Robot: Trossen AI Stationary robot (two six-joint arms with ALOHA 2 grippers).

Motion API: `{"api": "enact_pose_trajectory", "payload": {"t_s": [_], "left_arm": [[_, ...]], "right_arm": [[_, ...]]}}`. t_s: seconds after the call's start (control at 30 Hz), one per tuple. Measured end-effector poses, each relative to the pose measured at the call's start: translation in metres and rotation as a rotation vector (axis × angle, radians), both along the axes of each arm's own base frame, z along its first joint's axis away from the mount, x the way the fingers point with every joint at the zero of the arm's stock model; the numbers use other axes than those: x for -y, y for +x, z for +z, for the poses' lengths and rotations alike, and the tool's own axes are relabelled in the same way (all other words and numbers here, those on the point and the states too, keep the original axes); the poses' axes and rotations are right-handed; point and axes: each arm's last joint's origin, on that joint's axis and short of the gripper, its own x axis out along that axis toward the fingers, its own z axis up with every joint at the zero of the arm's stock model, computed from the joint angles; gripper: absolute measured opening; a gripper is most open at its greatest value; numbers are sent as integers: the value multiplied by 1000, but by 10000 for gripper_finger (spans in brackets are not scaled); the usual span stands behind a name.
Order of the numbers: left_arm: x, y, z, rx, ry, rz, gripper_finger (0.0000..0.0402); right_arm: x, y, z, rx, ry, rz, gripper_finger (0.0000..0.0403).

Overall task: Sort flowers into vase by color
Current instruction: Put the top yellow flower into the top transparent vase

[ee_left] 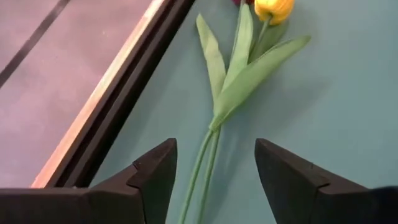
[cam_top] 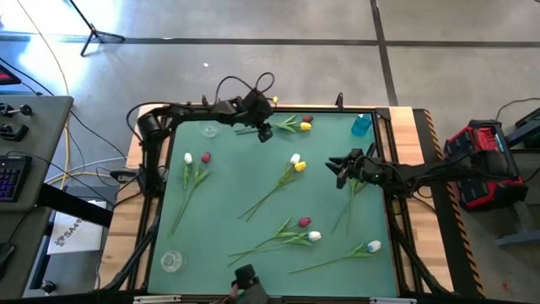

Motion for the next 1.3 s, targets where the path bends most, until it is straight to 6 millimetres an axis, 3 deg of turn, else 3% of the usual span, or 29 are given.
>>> {"api": "enact_pose_trajectory", "payload": {"t_s": [0.2, 0.63, 1.1, 1.3], "left_arm": [[-6, 6, -9, -55, 38, -37, 192], [-30, -9, -16, -26, -9, -32, 170], [-38, 5, -24, -80, -84, -96, 170], [-41, 8, -17, -76, -73, -120, 170]], "right_arm": [[0, 2, 0, 16, -1, 0, 131], [1, 4, 6, 54, -54, 10, 131], [1, 4, 7, 63, -63, 6, 131], [0, 4, 6, 53, -57, 12, 131]]}}
